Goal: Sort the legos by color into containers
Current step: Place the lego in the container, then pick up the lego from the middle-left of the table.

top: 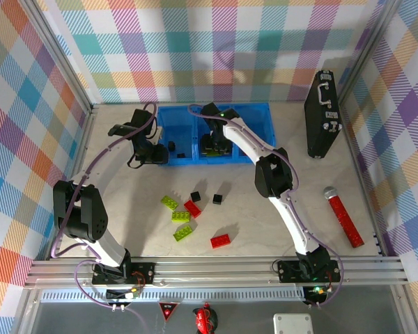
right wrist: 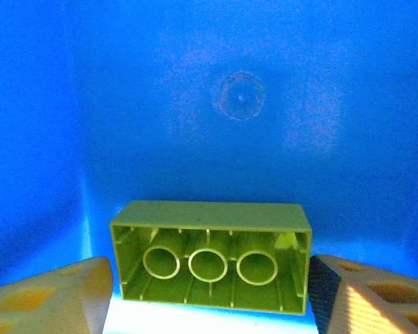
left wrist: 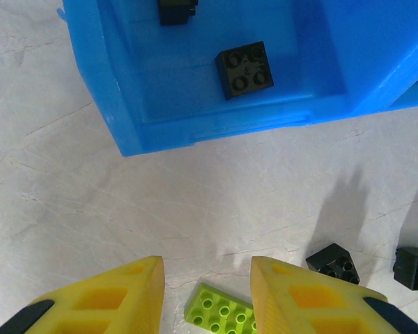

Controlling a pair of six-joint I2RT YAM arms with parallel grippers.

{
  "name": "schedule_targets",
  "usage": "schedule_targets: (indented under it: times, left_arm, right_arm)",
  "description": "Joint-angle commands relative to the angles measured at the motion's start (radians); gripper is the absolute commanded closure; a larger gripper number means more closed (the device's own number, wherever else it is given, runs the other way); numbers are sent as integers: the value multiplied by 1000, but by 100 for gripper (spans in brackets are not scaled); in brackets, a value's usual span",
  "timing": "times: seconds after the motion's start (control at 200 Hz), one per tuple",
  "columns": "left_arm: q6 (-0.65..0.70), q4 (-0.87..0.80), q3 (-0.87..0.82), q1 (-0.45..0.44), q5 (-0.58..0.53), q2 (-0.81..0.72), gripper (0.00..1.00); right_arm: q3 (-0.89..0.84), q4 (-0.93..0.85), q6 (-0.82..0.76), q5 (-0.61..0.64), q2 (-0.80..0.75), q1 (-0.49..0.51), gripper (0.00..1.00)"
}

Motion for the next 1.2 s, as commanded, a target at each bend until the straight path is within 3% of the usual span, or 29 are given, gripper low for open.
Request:
schedule_targets:
  times: [0.0,0.55,1.195]
  left_arm:
    - [5,1,-8,8,14,-2,62]
    - [-21,20,-23,5,16,7,62]
    - [-62,52,-35,-35,49,28,61]
  right_arm:
    - [25,-49,5,7,-67,0,24]
    - [-12,-149,-61,12,-242,20,24]
    - [-566,-41,-59,19,-631,98,29]
